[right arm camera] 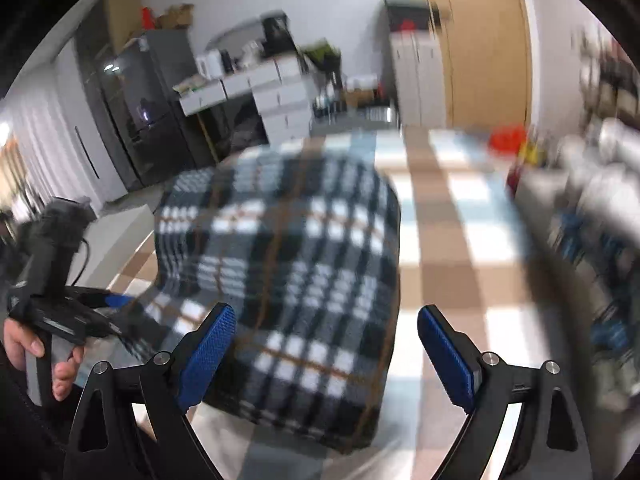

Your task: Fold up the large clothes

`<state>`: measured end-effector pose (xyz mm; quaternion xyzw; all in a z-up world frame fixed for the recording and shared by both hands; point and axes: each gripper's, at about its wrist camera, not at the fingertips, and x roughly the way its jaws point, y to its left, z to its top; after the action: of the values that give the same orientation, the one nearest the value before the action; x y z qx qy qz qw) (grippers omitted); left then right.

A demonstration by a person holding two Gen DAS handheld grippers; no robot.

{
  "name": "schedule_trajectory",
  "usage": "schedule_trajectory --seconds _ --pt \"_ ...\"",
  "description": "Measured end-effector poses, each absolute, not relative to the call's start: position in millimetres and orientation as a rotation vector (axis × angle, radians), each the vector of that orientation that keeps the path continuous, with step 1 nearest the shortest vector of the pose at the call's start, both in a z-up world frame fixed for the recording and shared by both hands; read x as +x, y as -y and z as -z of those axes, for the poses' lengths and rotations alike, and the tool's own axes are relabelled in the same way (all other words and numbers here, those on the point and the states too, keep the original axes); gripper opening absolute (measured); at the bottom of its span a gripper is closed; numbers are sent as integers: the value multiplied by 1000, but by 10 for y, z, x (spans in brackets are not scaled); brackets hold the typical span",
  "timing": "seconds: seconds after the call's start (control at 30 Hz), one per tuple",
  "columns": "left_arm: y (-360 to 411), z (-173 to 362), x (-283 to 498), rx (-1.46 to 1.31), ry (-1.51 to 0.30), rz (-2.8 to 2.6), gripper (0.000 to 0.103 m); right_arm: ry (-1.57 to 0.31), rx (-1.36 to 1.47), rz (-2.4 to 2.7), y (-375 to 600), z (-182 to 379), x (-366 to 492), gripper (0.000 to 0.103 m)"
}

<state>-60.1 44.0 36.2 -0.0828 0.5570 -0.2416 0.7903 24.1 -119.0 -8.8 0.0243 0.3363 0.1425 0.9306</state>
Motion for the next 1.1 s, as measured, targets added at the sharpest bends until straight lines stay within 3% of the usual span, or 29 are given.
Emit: schedule_trajectory --seconds 0.07,0.27,0.43,0.6,0.77,0.9,1.1 --pt "-464 -292 -566 -225 -1221 519 101 -644 -8 -340 1064 46 197 93" --pt "-470 -267 -593 -175 -1197 487 101 -800 -163 -323 735 443 327 96" --pt "-587 -1051 -793 -213 -931 506 100 -816 -30 -358 933 374 312 94" --pt "-443 -1545 -703 -318 -823 750 100 -805 -12 -380 1035 373 305 94" --pt "-158 -1180 12 -303 -971 731 100 -799 -42 -380 976 389 272 94" --pt "-340 -571 405 -524 -1108 683 99 -803 -17 -400 996 400 303 94" --pt "-303 -840 69 -393 -1060 618 100 -811 58 -423 1152 399 366 95"
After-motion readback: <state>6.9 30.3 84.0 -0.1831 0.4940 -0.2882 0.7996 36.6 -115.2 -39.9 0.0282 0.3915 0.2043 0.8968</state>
